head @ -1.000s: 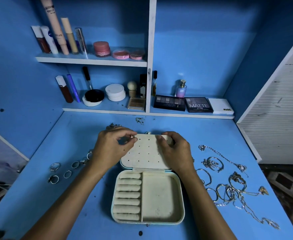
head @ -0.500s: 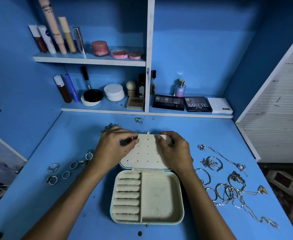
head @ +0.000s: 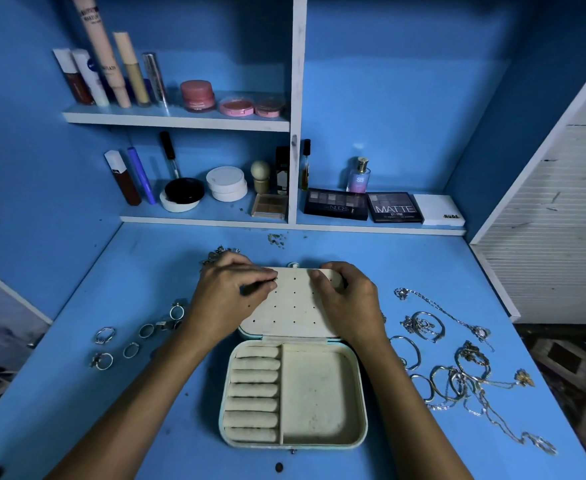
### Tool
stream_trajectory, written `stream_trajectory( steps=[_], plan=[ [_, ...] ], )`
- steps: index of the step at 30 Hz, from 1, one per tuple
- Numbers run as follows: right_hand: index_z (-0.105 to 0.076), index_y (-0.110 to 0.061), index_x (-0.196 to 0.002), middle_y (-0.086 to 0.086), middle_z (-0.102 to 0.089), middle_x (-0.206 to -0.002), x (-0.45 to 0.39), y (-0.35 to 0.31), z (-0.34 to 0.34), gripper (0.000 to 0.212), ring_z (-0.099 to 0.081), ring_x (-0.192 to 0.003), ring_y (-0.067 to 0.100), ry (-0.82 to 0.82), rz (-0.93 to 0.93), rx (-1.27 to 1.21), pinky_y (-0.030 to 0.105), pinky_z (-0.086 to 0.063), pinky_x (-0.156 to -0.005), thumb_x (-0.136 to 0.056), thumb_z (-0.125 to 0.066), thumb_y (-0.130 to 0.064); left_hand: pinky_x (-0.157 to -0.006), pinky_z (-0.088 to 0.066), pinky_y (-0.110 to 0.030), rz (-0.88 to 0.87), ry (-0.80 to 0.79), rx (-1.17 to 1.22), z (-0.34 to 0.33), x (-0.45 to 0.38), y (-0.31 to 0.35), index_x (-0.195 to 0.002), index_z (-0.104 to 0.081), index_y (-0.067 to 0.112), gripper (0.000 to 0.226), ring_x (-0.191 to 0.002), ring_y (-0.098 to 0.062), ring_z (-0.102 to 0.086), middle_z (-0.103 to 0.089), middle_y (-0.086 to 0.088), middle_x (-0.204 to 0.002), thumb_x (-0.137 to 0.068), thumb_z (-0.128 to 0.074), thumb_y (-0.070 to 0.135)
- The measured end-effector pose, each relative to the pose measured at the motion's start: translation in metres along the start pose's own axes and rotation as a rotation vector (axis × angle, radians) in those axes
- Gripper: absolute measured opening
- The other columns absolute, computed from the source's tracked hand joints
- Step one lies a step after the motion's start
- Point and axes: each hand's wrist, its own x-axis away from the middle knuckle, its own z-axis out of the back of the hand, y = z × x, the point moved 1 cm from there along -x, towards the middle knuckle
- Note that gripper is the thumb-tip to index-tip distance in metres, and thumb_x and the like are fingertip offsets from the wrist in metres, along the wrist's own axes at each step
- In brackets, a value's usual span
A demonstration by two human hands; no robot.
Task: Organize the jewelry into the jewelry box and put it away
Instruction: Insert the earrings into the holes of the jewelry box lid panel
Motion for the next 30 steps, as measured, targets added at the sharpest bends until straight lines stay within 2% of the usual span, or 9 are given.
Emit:
stream_trajectory(
  steps=[3, 5, 10, 16, 20, 23, 27, 30],
  plan=[
    [-0.07, -0.02, -0.102, -0.01, -0.07, -0.092, 0.0, 0.0, 0.0, 0.025, -0.064, -0.083, -0.001, 0.002, 0.001, 0.005, 0.01, -0.049, -0.07, -0.088, -0.073, -0.04, -0.073, -0.054, -0.033, -0.079, 0.012, -0.027, -0.002, -0.001, -0.003, -0.092, -0.081, 0.022, 0.024, -0.083, -0.009, -0.059, -0.071, 0.022, -0.087, -0.081, -0.067, 0.038],
    [-0.071, -0.02, -0.103, -0.009, -0.071, -0.093, 0.0, 0.0, -0.001, 0.025, -0.065, -0.085, 0.001, 0.008, 0.006, 0.011, 0.014, -0.051, -0.074, -0.088, -0.073, -0.04, -0.072, -0.054, -0.033, -0.107, 0.019, -0.041, -0.004, 0.0, -0.006, -0.091, -0.081, 0.021, 0.022, -0.082, -0.009, -0.06, -0.075, 0.016, -0.086, -0.082, -0.068, 0.036],
    [-0.071, -0.02, -0.104, -0.01, -0.071, -0.095, 0.0, 0.001, -0.001, 0.027, -0.065, -0.088, 0.006, 0.01, 0.011, 0.022, 0.023, -0.054, -0.079, -0.088, -0.073, -0.042, -0.071, -0.053, -0.034, -0.149, 0.047, -0.064, -0.006, 0.0, -0.008, -0.09, -0.081, 0.022, 0.02, -0.081, -0.012, -0.059, -0.076, 0.015, -0.087, -0.082, -0.069, 0.035],
    [-0.07, -0.02, -0.104, -0.009, -0.07, -0.094, 0.0, 0.0, -0.001, 0.027, -0.065, -0.087, 0.005, 0.014, 0.022, 0.033, 0.013, -0.05, -0.075, -0.088, -0.073, -0.041, -0.069, -0.051, -0.038, -0.19, 0.028, -0.119, -0.01, -0.001, -0.009, -0.09, -0.081, 0.024, 0.019, -0.081, -0.013, -0.057, -0.075, 0.016, -0.089, -0.085, -0.068, 0.037],
    [-0.071, -0.02, -0.105, -0.009, -0.071, -0.097, 0.0, 0.0, -0.001, 0.029, -0.066, -0.091, 0.009, 0.014, 0.021, 0.049, 0.025, -0.054, -0.082, -0.087, -0.073, -0.043, -0.073, -0.048, -0.04, -0.159, 0.019, -0.118, -0.011, 0.002, -0.007, -0.091, -0.081, 0.026, 0.021, -0.085, -0.014, -0.056, -0.071, 0.016, -0.087, -0.086, -0.066, 0.039],
    [-0.07, -0.021, -0.105, -0.008, -0.07, -0.097, 0.0, -0.001, -0.001, 0.028, -0.066, -0.091, 0.009, 0.008, 0.021, 0.062, 0.027, -0.055, -0.083, -0.088, -0.072, -0.043, -0.076, -0.044, -0.034, -0.122, 0.039, -0.086, -0.012, 0.001, -0.006, -0.089, -0.081, 0.023, 0.023, -0.084, -0.016, -0.055, -0.07, 0.013, -0.086, -0.087, -0.065, 0.038],
    [-0.07, -0.018, -0.104, -0.006, -0.071, -0.097, 0.0, -0.004, 0.0, 0.025, -0.065, -0.092, 0.012, 0.011, 0.028, 0.077, 0.033, -0.054, -0.087, -0.089, -0.072, -0.038, -0.084, -0.034, -0.022, -0.004, 0.046, -0.034, -0.013, 0.002, -0.007, -0.087, -0.08, 0.025, 0.023, -0.091, -0.017, -0.053, -0.066, 0.009, -0.094, -0.084, -0.065, 0.042],
    [-0.07, -0.017, -0.105, -0.005, -0.071, -0.097, 0.002, -0.006, 0.001, 0.025, -0.065, -0.091, 0.013, 0.004, 0.027, 0.09, 0.033, -0.054, -0.087, -0.09, -0.072, -0.037, -0.09, -0.037, -0.021, 0.125, 0.01, 0.068, -0.013, 0.003, -0.009, -0.092, -0.078, 0.026, 0.027, -0.099, -0.015, -0.056, -0.063, 0.01, -0.098, -0.079, -0.067, 0.047]
  ],
)
